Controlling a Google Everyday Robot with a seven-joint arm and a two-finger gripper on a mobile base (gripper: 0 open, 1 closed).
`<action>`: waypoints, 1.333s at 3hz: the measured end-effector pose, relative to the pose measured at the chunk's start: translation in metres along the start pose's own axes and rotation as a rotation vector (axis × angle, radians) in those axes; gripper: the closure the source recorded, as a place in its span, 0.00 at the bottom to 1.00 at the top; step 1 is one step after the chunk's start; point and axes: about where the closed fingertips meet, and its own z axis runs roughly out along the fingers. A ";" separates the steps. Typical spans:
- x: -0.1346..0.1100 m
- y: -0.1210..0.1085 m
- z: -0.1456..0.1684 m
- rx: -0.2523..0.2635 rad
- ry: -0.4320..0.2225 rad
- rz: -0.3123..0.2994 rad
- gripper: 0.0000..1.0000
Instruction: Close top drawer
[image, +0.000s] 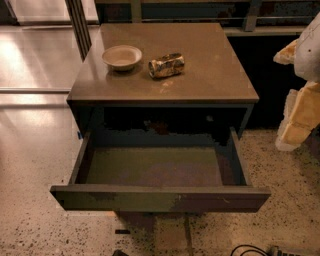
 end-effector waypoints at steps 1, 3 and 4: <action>0.000 0.000 0.000 0.000 0.000 0.000 0.00; 0.000 0.000 0.000 0.000 0.000 0.000 0.44; -0.001 0.004 0.001 0.044 -0.018 0.044 0.75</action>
Offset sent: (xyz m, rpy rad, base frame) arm 0.0000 0.0000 0.0000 0.0000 0.0000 0.0000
